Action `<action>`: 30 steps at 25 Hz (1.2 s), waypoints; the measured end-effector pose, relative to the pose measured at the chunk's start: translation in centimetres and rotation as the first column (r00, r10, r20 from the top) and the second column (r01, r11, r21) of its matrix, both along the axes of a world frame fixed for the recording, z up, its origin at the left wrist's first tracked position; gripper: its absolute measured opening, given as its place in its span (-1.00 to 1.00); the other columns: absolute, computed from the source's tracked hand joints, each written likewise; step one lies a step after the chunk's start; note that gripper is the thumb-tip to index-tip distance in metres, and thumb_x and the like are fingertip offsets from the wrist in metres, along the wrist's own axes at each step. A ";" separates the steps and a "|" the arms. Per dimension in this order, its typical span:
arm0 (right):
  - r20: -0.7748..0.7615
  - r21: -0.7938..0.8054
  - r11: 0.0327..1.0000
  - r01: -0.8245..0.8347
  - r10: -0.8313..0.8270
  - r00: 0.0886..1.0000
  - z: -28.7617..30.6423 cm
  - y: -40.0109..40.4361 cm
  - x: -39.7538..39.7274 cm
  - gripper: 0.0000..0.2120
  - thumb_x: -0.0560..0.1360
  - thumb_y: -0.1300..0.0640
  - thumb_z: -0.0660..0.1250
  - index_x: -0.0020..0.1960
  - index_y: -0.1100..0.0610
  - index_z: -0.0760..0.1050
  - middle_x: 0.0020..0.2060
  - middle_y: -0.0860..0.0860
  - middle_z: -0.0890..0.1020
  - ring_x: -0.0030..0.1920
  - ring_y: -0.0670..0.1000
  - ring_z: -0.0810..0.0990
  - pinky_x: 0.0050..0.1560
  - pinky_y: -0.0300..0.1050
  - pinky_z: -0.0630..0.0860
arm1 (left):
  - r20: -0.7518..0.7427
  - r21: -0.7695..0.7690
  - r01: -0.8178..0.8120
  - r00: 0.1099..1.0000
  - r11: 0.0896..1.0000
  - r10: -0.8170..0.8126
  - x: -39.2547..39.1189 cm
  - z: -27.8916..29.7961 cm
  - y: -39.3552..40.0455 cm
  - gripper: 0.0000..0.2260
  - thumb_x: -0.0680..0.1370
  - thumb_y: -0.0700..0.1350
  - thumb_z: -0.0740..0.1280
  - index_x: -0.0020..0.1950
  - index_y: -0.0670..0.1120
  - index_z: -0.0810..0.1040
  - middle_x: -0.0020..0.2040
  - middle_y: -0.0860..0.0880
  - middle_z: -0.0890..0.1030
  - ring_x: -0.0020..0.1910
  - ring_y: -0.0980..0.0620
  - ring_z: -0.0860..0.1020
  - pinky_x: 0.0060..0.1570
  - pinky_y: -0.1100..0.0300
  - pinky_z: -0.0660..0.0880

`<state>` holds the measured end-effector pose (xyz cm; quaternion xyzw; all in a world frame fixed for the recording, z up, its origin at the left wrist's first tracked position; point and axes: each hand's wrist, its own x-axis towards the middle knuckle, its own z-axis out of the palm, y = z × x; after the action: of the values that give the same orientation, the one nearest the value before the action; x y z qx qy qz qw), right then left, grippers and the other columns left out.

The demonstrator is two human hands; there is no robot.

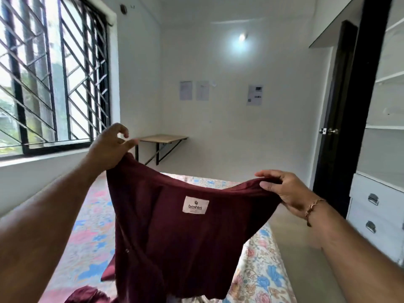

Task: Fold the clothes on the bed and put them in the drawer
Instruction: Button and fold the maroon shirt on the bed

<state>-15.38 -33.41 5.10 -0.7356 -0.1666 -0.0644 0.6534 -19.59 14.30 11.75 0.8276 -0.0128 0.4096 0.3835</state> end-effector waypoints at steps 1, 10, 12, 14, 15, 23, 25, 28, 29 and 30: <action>0.087 -0.148 0.987 0.065 -0.052 0.995 1.6 -0.5 -0.2 -0.84 0.53 0.36 0.44 0.07 0.21 0.70 0.01 0.25 0.72 -0.03 0.14 0.70 0.09 0.01 0.64 | -0.013 0.032 0.123 0.992 0.992 -0.123 -1.1 1.3 -0.5 -0.73 0.53 0.00 0.55 -0.16 -0.04 0.48 -0.40 0.04 0.52 -0.39 -0.04 0.38 -0.46 0.21 0.28; 0.530 -0.094 0.838 0.538 -0.416 0.739 12.2 -4.0 -4.2 -0.71 0.51 0.06 0.53 -0.28 0.22 0.59 -0.45 -0.05 0.56 -0.39 -0.08 0.49 -0.34 -0.21 0.41 | -0.562 0.418 0.490 0.801 0.765 -0.206 -5.5 10.9 -3.8 -0.56 0.18 0.32 0.66 -0.13 0.06 0.79 -0.15 -0.01 0.77 -0.15 0.07 0.72 -0.10 0.21 0.60; 0.546 0.008 0.867 0.498 -0.420 0.724 13.8 -4.6 -5.4 -0.60 0.46 -0.01 0.56 -0.22 0.34 0.57 -0.38 0.14 0.56 -0.33 0.03 0.51 -0.25 -0.12 0.44 | -0.569 0.450 0.498 0.800 0.741 -0.192 -6.6 12.6 -4.2 -0.80 0.35 0.11 0.65 -0.13 0.06 0.79 -0.15 -0.01 0.77 -0.16 0.06 0.72 -0.12 0.23 0.59; 0.520 0.123 0.899 0.421 -0.419 0.744 14.9 -5.2 -6.7 -0.58 0.38 -0.07 0.57 -0.15 0.31 0.63 -0.28 0.24 0.65 -0.27 0.07 0.59 -0.18 -0.02 0.55 | -0.581 0.455 0.523 0.788 0.721 -0.205 -7.9 13.5 -3.8 -0.94 0.47 -0.03 0.57 -0.12 0.02 0.77 -0.14 -0.05 0.76 -0.14 -0.01 0.72 -0.14 0.20 0.59; 0.515 0.163 0.904 0.396 -0.420 0.747 15.2 -5.5 -7.3 -0.62 0.38 -0.07 0.58 -0.14 0.27 0.65 -0.25 0.23 0.69 -0.25 0.06 0.62 -0.16 -0.02 0.59 | -0.557 0.419 0.536 0.789 0.732 -0.259 -8.2 13.3 -3.3 -0.95 0.52 -0.07 0.53 -0.08 -0.03 0.76 -0.12 -0.09 0.75 -0.13 -0.04 0.71 -0.14 0.18 0.59; 0.369 -0.254 0.745 0.617 -0.515 0.774 0.0 -3.5 -1.0 -0.75 0.57 0.08 0.43 -0.15 0.26 0.61 -0.29 0.14 0.65 -0.19 0.17 0.62 -0.24 -0.07 0.42 | -0.294 -0.300 0.150 0.925 0.942 -0.241 0.4 -7.3 -5.3 -0.73 0.45 0.01 0.61 -0.09 -0.17 0.71 -0.29 -0.10 0.69 -0.42 0.07 0.60 -0.40 0.28 0.51; 0.283 -0.377 0.716 0.587 -0.514 0.810 -8.1 -1.5 0.4 -0.85 0.56 0.10 0.45 -0.06 0.20 0.69 -0.16 0.15 0.72 -0.07 0.19 0.68 -0.07 -0.04 0.52 | -0.323 -0.394 0.000 0.936 0.919 -0.138 2.5 -16.3 -7.2 -0.92 0.51 -0.09 0.56 -0.08 -0.08 0.74 -0.23 -0.10 0.72 -0.28 -0.09 0.68 -0.22 0.09 0.59; 0.113 -0.324 0.765 0.556 -0.552 0.826 -20.0 1.5 0.1 -0.93 0.46 0.11 0.55 -0.09 0.05 0.68 -0.20 0.00 0.73 -0.09 0.13 0.71 0.03 0.06 0.62 | -0.333 -0.545 -0.090 0.936 0.834 -0.116 1.4 -28.9 -11.6 -0.92 0.49 -0.14 0.53 -0.13 0.04 0.71 -0.30 -0.01 0.67 -0.36 -0.05 0.60 -0.21 0.05 0.54; 0.056 -0.294 0.768 0.569 -0.580 0.812 -22.9 2.3 -0.8 -0.86 0.44 0.11 0.57 -0.13 0.03 0.61 -0.24 -0.06 0.69 -0.13 0.11 0.69 0.01 0.06 0.61 | -0.347 -0.582 -0.127 0.932 0.804 -0.104 0.5 -31.9 -12.8 -0.93 0.46 -0.10 0.54 -0.16 0.05 0.69 -0.31 0.00 0.67 -0.36 -0.05 0.60 -0.22 0.03 0.55; 0.016 -0.276 0.760 0.588 -0.609 0.793 -25.3 3.1 -1.7 -0.80 0.43 0.12 0.58 -0.16 0.03 0.54 -0.27 -0.09 0.65 -0.15 0.10 0.67 -0.01 0.05 0.60 | -0.364 -0.627 -0.161 0.926 0.763 -0.104 0.0 -34.3 -13.9 -0.92 0.43 -0.05 0.54 -0.18 0.04 0.67 -0.30 -0.01 0.69 -0.32 -0.09 0.64 -0.19 -0.03 0.59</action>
<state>-17.07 -30.35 -20.25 -0.8331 0.0944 -0.2190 0.4991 -19.63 0.38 -22.57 0.7074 0.2158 0.2275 0.6334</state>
